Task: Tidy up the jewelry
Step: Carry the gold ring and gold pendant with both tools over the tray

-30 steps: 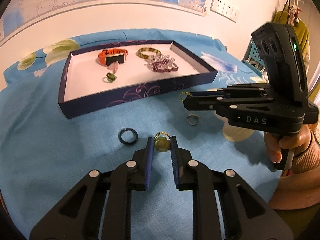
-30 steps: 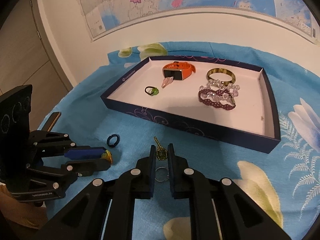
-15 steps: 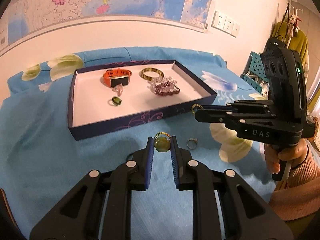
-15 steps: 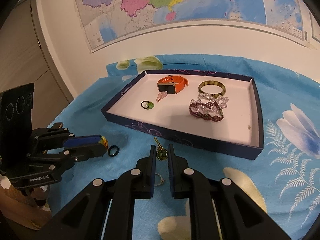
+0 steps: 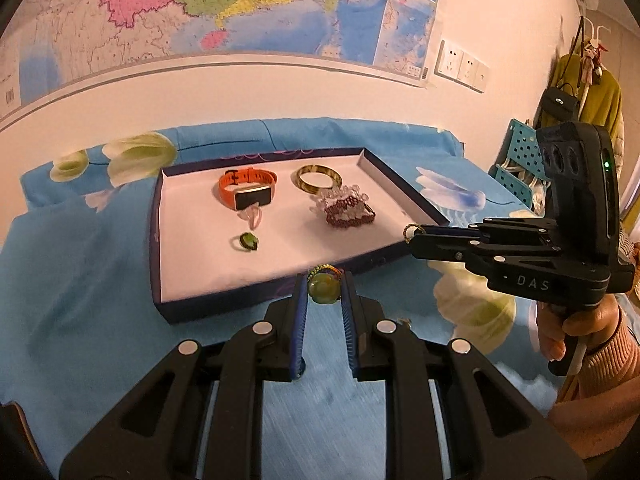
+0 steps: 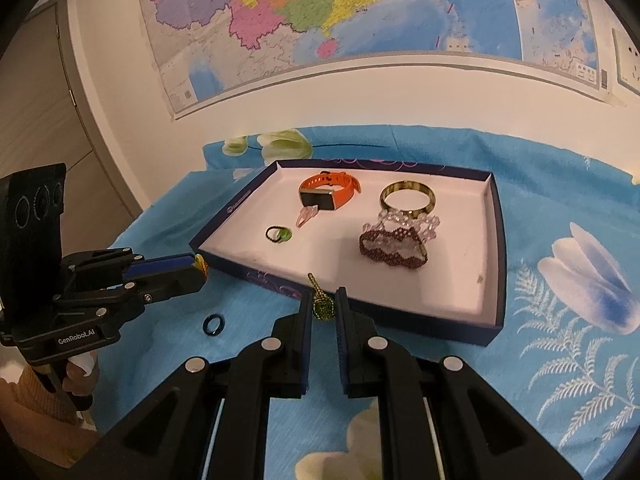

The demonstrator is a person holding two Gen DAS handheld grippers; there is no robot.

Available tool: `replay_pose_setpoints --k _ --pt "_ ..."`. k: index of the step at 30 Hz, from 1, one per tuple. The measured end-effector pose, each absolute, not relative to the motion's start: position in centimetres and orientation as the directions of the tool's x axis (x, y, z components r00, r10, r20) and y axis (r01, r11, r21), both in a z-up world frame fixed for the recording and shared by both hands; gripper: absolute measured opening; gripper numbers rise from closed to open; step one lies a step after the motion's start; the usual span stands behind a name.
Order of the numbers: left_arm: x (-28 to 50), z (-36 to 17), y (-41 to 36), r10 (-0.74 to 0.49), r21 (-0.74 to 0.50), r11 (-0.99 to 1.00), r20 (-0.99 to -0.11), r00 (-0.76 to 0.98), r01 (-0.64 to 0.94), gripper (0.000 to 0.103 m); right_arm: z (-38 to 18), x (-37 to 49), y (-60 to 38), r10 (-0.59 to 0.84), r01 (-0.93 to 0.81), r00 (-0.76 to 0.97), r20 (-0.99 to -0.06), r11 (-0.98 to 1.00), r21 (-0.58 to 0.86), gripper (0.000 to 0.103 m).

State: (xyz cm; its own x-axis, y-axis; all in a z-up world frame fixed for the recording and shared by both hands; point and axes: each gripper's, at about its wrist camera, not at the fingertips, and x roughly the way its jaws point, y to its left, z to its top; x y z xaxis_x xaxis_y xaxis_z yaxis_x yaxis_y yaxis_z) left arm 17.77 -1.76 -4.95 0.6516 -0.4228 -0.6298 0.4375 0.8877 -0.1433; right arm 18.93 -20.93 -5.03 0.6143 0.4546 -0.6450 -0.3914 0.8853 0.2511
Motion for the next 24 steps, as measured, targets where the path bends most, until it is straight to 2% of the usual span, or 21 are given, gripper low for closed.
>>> replay_pose_setpoints --k 24 --pt "22.1 -5.1 -1.8 -0.385 -0.139 0.909 -0.643 0.662 0.394 0.017 -5.4 23.4 -21.4 0.402 -0.355 0.627 -0.667 0.910 0.213 0.010"
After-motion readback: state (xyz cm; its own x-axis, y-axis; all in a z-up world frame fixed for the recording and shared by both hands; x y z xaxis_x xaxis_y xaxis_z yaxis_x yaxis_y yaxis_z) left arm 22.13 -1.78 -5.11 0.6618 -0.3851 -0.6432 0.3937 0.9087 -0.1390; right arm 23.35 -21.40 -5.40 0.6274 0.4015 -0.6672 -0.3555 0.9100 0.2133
